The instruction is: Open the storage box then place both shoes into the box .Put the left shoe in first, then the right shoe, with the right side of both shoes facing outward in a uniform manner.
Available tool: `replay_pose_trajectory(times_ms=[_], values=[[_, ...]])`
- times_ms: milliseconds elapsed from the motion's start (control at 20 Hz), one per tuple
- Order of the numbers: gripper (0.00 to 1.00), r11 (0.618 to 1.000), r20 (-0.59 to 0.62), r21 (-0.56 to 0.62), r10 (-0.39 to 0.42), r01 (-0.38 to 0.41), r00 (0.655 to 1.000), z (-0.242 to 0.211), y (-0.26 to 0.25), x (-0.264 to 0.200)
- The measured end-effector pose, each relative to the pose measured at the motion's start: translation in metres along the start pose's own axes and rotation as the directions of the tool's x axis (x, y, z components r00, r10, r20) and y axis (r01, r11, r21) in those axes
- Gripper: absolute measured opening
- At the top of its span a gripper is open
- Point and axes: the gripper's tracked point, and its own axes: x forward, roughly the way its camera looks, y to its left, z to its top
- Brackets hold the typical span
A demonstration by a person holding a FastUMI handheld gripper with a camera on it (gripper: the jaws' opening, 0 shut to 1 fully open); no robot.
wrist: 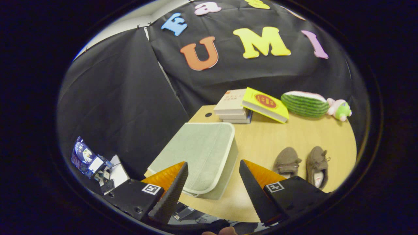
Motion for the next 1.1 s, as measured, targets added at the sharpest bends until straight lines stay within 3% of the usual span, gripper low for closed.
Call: replay_pose_trajectory(times_ms=[250, 450, 600, 800, 900, 950, 1100], values=[[0.98, 0.991, -0.102, 0.111, 0.086, -0.074, 0.991, -0.026, 0.000, 0.031], [0.90, 0.944, -0.121, 0.304, 0.173, -0.130, 0.977, -0.029, 0.006, 0.047], [0.82, 0.916, -0.143, 0.380, 0.195, -0.128, 0.970, -0.036, 0.003, 0.052], [0.38, 0.888, -0.154, 0.445, 0.202, -0.115, 0.967, -0.033, -0.001, 0.056], [0.22, 0.845, -0.122, 0.518, 0.229, -0.135, 0.966, -0.022, 0.002, 0.047], [0.06, 0.827, -0.122, 0.545, 0.237, -0.135, 0.964, -0.020, 0.003, 0.043], [0.06, 0.829, -0.105, 0.537, 0.249, -0.155, 0.963, -0.010, 0.013, 0.034]])
